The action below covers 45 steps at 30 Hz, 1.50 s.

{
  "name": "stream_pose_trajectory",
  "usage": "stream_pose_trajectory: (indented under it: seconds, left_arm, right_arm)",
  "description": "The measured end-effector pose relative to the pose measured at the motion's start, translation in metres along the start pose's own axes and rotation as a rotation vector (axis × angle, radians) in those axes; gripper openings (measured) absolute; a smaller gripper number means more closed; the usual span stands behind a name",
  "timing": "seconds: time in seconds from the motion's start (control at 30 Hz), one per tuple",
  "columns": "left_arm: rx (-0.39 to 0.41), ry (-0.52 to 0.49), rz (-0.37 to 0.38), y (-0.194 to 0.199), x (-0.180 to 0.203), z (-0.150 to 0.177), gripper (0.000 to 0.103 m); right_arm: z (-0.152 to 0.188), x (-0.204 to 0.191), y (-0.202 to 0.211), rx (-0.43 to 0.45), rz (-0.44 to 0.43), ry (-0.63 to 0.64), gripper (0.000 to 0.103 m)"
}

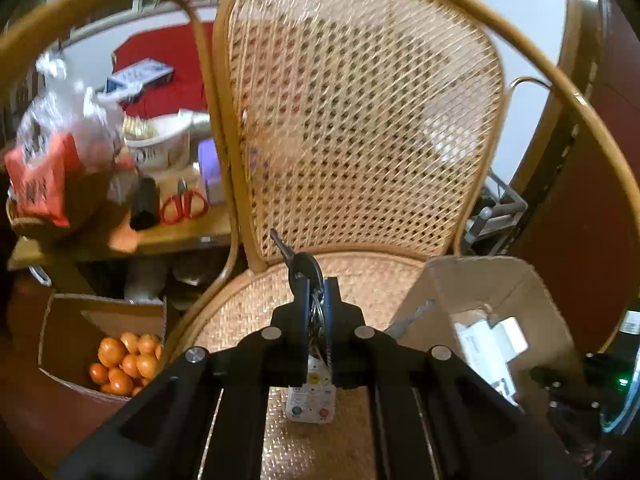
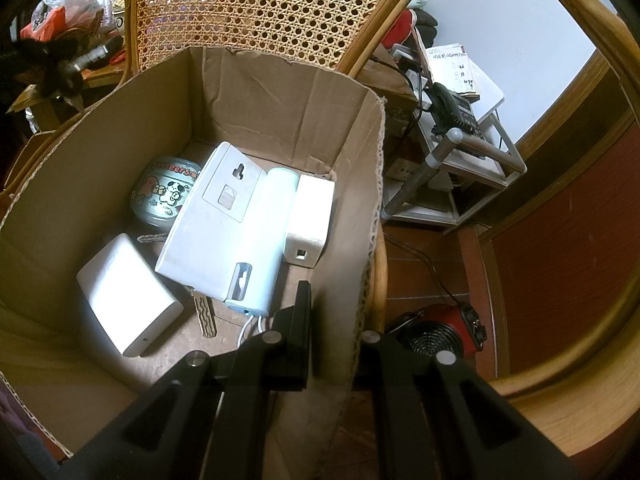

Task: Organize rigid objects
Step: 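Grasp the key bunch with the left tool and drop it into the box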

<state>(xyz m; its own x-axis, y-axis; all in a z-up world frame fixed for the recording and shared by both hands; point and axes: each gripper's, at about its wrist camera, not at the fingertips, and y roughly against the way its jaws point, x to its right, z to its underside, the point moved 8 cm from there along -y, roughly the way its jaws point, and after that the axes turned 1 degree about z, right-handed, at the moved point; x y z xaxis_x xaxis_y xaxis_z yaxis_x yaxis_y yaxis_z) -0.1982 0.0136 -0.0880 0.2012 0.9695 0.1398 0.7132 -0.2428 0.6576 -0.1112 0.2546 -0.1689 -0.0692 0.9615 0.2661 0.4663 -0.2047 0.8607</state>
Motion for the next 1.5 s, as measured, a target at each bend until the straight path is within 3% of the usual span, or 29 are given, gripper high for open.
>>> stream_pose_trajectory:
  seconds: [0.23, 0.4, 0.53, 0.7, 1.03, 1.17, 1.37, 1.5]
  left_arm:
    - [0.118, -0.036, 0.042, 0.056, 0.037, -0.018, 0.006]
    - [0.14, -0.073, 0.156, 0.078, 0.08, -0.016, 0.006]
    - [0.079, -0.103, 0.307, 0.084, 0.122, -0.002, 0.006]
    - [-0.036, -0.102, 0.367, 0.07, 0.146, 0.018, 0.006]
    - [-0.159, -0.141, 0.243, 0.029, 0.141, 0.044, 0.006]
    - [-0.145, -0.18, 0.202, 0.029, 0.139, 0.045, 0.007]
    - [-0.121, -0.175, 0.15, 0.022, 0.113, 0.034, 0.032]
    - [-0.164, -0.138, 0.116, -0.001, 0.085, 0.029, 0.062]
  right_arm:
    - [0.0, 0.0, 0.0, 0.0, 0.001, 0.0, 0.01]
    - [0.0, 0.0, 0.0, 0.001, -0.001, 0.001, 0.01]
    - [0.0, 0.0, 0.0, 0.0, -0.001, -0.001, 0.01]
    - [-0.002, 0.0, 0.0, 0.001, 0.0, -0.006, 0.01]
    - [-0.003, -0.001, 0.0, 0.001, -0.001, -0.006, 0.01]
    - [-0.003, -0.001, 0.0, 0.0, -0.001, -0.006, 0.01]
    - [-0.003, -0.001, 0.0, 0.001, -0.001, -0.006, 0.01]
    - [-0.003, -0.002, 0.0, 0.001, -0.001, -0.005, 0.01]
